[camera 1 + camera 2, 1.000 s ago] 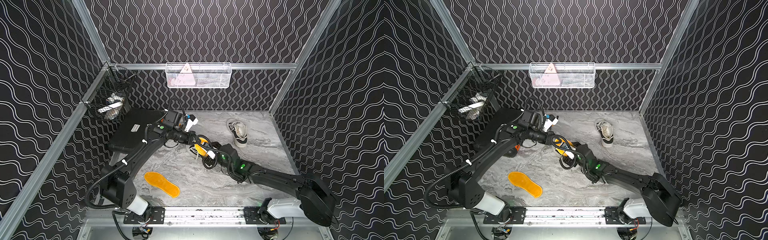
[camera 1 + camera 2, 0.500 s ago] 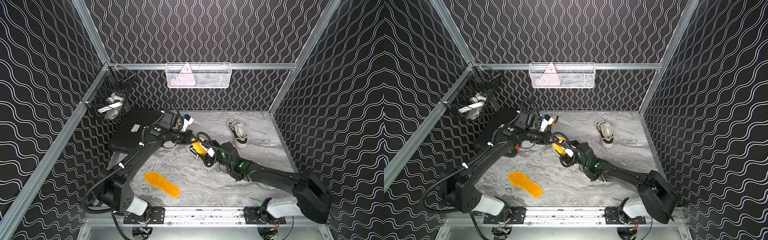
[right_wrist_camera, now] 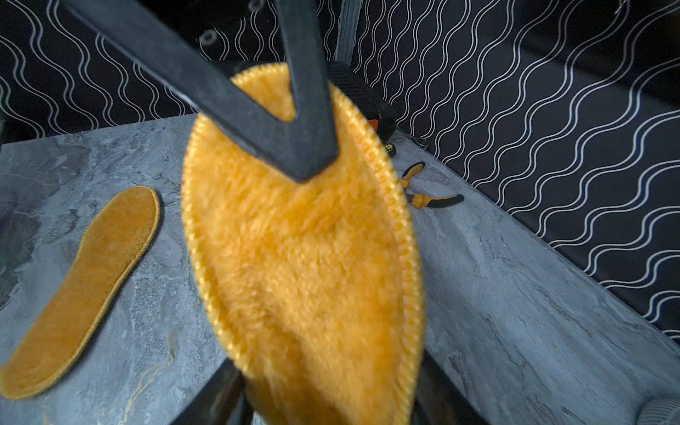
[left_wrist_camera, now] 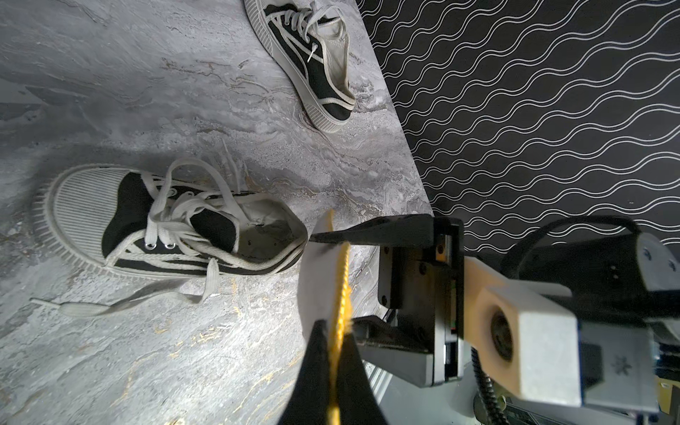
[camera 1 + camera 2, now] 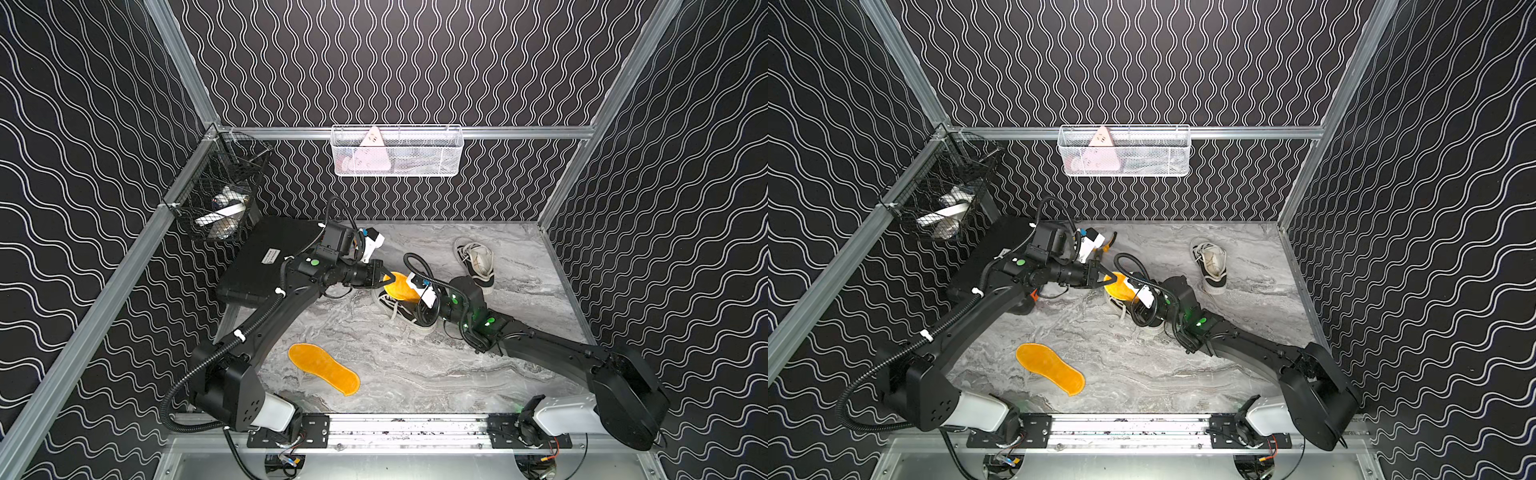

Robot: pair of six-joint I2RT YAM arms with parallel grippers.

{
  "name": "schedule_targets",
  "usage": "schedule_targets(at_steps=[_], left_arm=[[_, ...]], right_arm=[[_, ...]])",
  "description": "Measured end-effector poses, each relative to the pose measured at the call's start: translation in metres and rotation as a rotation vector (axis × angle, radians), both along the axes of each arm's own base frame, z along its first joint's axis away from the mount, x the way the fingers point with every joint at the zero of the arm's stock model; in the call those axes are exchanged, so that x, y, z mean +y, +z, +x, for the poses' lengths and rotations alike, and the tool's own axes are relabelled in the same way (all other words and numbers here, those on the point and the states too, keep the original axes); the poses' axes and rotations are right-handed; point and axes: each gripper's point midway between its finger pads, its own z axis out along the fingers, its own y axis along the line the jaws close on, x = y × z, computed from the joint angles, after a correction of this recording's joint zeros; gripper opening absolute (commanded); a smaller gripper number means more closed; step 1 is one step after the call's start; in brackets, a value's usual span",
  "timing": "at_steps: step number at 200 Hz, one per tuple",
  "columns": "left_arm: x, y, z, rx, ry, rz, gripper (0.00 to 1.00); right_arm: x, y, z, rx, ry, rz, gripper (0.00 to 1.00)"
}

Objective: Insert the insole into the shoe
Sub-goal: Pick up the insole from the center of the board.

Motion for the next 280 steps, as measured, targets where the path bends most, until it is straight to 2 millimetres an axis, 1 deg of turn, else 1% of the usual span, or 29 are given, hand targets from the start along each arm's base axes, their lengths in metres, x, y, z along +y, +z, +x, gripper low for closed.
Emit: schedule_targets(at_steps=[11, 29, 55, 85, 103, 138, 139, 141, 143, 147, 180, 209, 241, 256, 280], left_arm=[[0.002, 0.001, 0.0, 0.0, 0.007, -0.004, 0.0], [0.005, 0.004, 0.002, 0.008, 0.028, -0.019, 0.0], [0.007, 0.007, 0.003, 0.021, 0.046, -0.032, 0.0], [0.007, 0.015, 0.004, 0.012, 0.047, -0.035, 0.0], [0.007, 0.014, 0.004, 0.017, 0.048, -0.033, 0.0], [0.008, 0.013, 0.006, 0.039, 0.057, -0.017, 0.0], [0.008, 0.013, 0.006, 0.039, 0.056, -0.017, 0.0], [0.008, 0.013, 0.006, 0.039, 0.056, -0.017, 0.0], [0.008, 0.014, 0.006, 0.039, 0.056, -0.017, 0.0], [0.008, 0.014, 0.006, 0.038, 0.055, -0.018, 0.0], [0.005, 0.021, 0.005, 0.026, 0.035, -0.03, 0.0], [0.005, 0.021, 0.002, 0.023, 0.019, -0.031, 0.0], [0.004, 0.025, -0.004, 0.026, 0.003, -0.043, 0.0], [0.004, 0.025, -0.005, 0.03, 0.0, -0.044, 0.0], [0.003, 0.025, -0.005, 0.032, -0.001, -0.045, 0.0]], right_arm=[[0.0, 0.0, 0.0, 0.003, 0.004, 0.004, 0.76], [0.001, -0.001, -0.001, 0.007, 0.012, 0.008, 0.8], [0.002, -0.006, -0.003, 0.015, 0.024, 0.001, 0.81], [0.005, -0.002, -0.001, -0.008, 0.038, -0.002, 0.82], [0.009, 0.0, -0.001, -0.021, 0.052, -0.007, 0.83], [0.015, 0.001, -0.005, -0.041, 0.087, -0.019, 0.86], [0.015, 0.001, -0.006, -0.041, 0.088, -0.02, 0.86], [0.015, 0.001, -0.006, -0.041, 0.09, -0.02, 0.93], [0.015, 0.001, -0.006, -0.042, 0.092, -0.02, 0.97], [0.015, 0.002, -0.008, -0.042, 0.097, -0.019, 1.0], [0.018, 0.016, -0.014, -0.052, 0.134, 0.001, 1.0], [0.019, 0.015, -0.012, -0.054, 0.133, -0.008, 1.0], [0.023, 0.015, -0.005, -0.079, 0.134, -0.038, 0.99], [0.024, 0.014, -0.002, -0.091, 0.131, -0.052, 0.96], [0.024, 0.015, 0.002, -0.111, 0.125, -0.065, 0.88]])
